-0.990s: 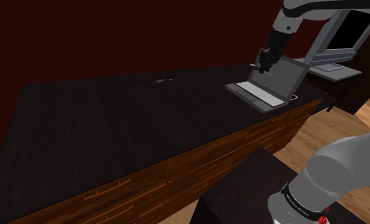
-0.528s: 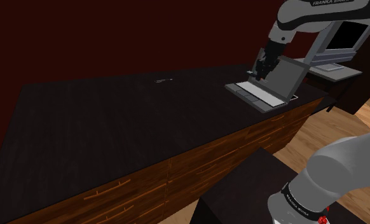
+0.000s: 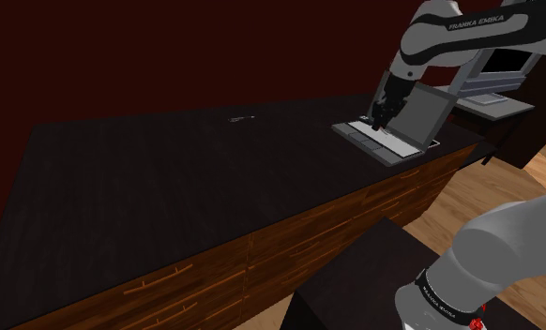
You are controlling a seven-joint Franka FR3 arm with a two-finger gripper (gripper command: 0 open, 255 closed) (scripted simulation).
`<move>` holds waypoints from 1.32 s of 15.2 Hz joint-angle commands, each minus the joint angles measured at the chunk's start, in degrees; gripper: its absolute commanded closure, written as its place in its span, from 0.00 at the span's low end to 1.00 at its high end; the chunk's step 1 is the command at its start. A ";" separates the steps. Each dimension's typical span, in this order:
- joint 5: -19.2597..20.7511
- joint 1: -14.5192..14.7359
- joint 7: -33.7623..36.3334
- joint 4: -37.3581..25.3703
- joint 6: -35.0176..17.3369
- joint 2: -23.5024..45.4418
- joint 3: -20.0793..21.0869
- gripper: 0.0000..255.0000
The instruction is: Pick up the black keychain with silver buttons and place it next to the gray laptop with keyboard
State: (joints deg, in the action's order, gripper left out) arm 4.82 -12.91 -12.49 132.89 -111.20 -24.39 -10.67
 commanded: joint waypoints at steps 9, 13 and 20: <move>0.19 -0.11 -0.07 6.29 -8.14 1.83 -0.58 1.00; 0.21 -0.12 -0.13 8.47 -11.49 3.00 -0.83 1.00; 0.12 -0.08 -0.33 11.83 -17.51 5.67 -1.29 1.00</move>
State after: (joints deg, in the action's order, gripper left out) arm 5.00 -13.05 -12.84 144.46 -127.95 -19.18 -11.96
